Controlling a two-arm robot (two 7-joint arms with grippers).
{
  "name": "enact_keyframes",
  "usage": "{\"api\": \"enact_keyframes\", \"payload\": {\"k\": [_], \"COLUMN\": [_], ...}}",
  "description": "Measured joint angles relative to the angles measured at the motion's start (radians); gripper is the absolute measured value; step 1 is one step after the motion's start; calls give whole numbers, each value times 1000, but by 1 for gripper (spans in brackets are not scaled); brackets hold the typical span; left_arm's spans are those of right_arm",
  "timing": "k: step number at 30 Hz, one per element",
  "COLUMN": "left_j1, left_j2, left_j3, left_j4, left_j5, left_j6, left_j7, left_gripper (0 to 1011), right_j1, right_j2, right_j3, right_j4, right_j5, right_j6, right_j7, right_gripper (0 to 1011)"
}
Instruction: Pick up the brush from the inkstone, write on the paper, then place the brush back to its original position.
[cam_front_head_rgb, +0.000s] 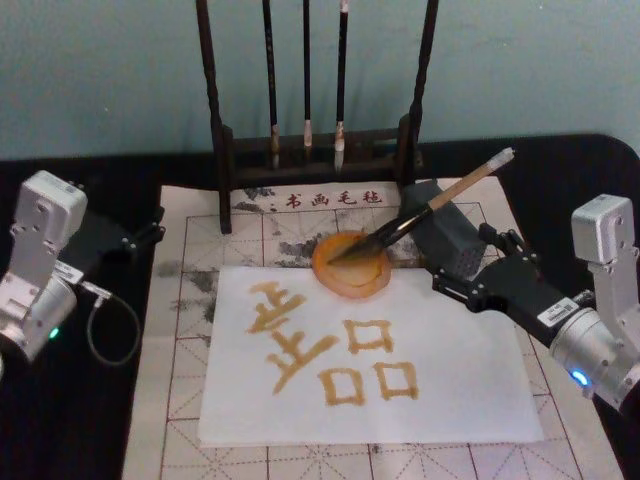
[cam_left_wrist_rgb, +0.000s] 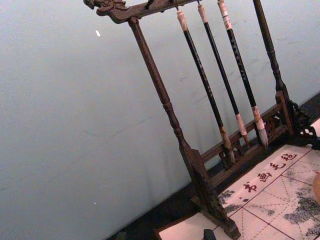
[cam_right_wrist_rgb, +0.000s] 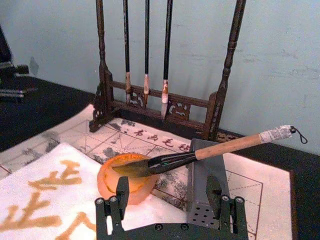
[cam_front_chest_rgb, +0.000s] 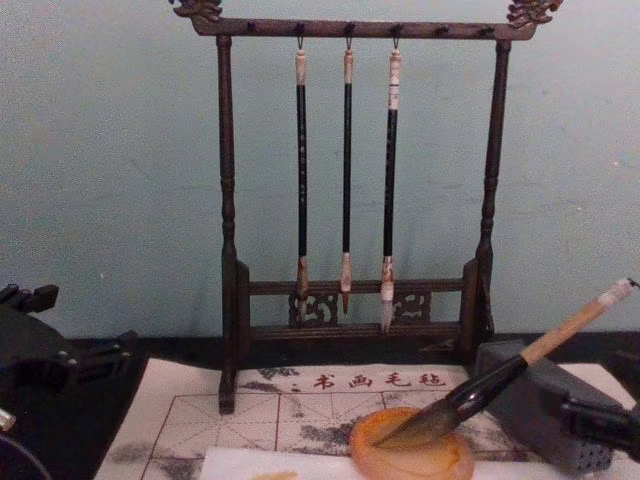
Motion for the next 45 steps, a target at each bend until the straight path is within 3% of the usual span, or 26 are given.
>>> {"api": "enact_keyframes", "payload": {"k": [8,15,45], "left_j1": [0,0,0], "left_j2": [0,0,0], "left_j3": [0,0,0], "left_j4": [0,0,0], "left_j5": [0,0,0], "left_j6": [0,0,0], "left_j7": [0,0,0], "left_gripper": [1001,1001,1001], "right_j1": [2,-1,-1], "right_j2": [-14,-27,-24], "right_j3": [0,8,7], "right_j4": [0,0,0], "right_j5": [-56,-73,-69], "right_j6": [38,59,57], "right_j7": [-32,-40,-39], "right_gripper": [1002,1000,1002]}}
